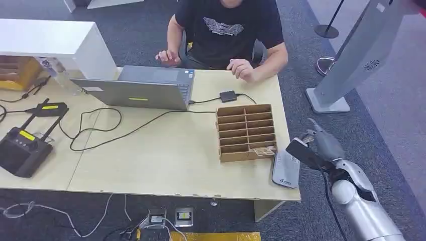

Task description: Pass the card to the sensor for recognition and then transmit it.

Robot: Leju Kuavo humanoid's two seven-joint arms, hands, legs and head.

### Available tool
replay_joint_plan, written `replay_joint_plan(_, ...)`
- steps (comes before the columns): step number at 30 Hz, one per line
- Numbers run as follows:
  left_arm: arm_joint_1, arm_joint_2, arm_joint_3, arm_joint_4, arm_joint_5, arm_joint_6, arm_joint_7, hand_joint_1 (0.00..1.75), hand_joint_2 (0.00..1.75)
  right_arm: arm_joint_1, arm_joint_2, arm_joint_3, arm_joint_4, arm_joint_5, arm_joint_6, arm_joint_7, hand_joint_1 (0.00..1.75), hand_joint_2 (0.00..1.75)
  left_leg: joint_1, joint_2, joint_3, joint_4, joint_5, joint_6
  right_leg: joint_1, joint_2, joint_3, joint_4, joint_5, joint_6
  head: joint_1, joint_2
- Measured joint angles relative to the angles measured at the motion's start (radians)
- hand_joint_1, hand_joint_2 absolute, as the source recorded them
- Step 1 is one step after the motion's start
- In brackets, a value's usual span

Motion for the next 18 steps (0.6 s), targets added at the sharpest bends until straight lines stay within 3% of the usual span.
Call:
replay_joint_plan(7, -0.015, -0.007, -0.052, 0.030, -0.088, -0.066, -0.069, 0.00, 0.00, -0.034, 0.014, 0.010, 0.072, 0.016, -0.002, -0.032, 1.75, 1.75, 0.000, 0.000, 0.000, 0.000, 0.000, 0.000, 0.000, 0.000, 0.000, 0.000, 0.000, 0.000, 0.000, 0.000)
replay_joint_plan(10, -0.017, -0.008, -0.074, 0.027, -0.127, -0.067, -0.063, 0.00, 0.00, -0.045, 0.021, 0.016, 0.090, 0.018, 0.002, -0.035, 1.75, 1.75, 0.000, 0.000, 0.000, 0.000, 0.000, 0.000, 0.000, 0.001, 0.000, 0.000, 0.000, 0.000, 0.000, 0.000)
replay_joint_plan(18, -0.031, -0.020, -0.123, 0.074, -0.209, -0.143, -0.156, 0.00, 0.00, -0.074, 0.039, 0.023, 0.164, 0.026, -0.008, -0.066, 1.75, 1.75, 0.000, 0.000, 0.000, 0.000, 0.000, 0.000, 0.000, 0.000, 0.000, 0.000, 0.000, 0.000, 0.000, 0.000)
